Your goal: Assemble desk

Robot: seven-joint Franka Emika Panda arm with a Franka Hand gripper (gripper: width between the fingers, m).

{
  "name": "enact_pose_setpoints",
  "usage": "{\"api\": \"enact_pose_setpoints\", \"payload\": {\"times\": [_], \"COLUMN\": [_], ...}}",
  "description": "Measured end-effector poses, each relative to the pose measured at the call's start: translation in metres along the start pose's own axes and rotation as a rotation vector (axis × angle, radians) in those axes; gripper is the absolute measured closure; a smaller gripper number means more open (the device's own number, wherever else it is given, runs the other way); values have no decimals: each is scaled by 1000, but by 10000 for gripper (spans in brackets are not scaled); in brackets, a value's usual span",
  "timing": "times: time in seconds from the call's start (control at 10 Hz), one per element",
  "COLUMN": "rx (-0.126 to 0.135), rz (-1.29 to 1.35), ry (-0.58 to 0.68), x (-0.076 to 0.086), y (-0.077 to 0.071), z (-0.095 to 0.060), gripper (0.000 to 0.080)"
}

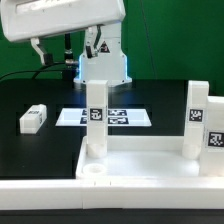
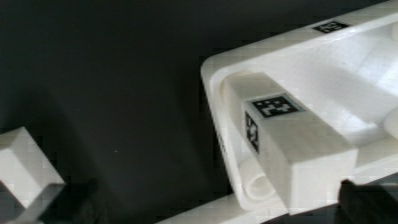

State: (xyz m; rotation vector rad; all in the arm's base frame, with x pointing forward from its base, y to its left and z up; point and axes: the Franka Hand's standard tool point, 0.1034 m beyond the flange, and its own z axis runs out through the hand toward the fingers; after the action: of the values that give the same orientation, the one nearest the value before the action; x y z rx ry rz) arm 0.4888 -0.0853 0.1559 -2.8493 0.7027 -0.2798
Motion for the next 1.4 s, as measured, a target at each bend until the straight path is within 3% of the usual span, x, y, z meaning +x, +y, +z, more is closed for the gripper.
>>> {"api": "enact_pose_setpoints", "payload": {"times": [0.2,0.4,0.7,0.9,1.0,1.2,1.4], "rx": [0,-8,-20,-16,1,-39,-35], "rz": [0,-224,-264,-244,-244,-242,-244], "ry": [0,-4,-1,-34,-138,-187,-333], "x": [0,-3,-1,-5,-10,7,10], "y": [0,13,60,82,91,107,112], "z": [0,3,-2,-1,9,29,48], "gripper": [150,150,150,150,150,150,150]}}
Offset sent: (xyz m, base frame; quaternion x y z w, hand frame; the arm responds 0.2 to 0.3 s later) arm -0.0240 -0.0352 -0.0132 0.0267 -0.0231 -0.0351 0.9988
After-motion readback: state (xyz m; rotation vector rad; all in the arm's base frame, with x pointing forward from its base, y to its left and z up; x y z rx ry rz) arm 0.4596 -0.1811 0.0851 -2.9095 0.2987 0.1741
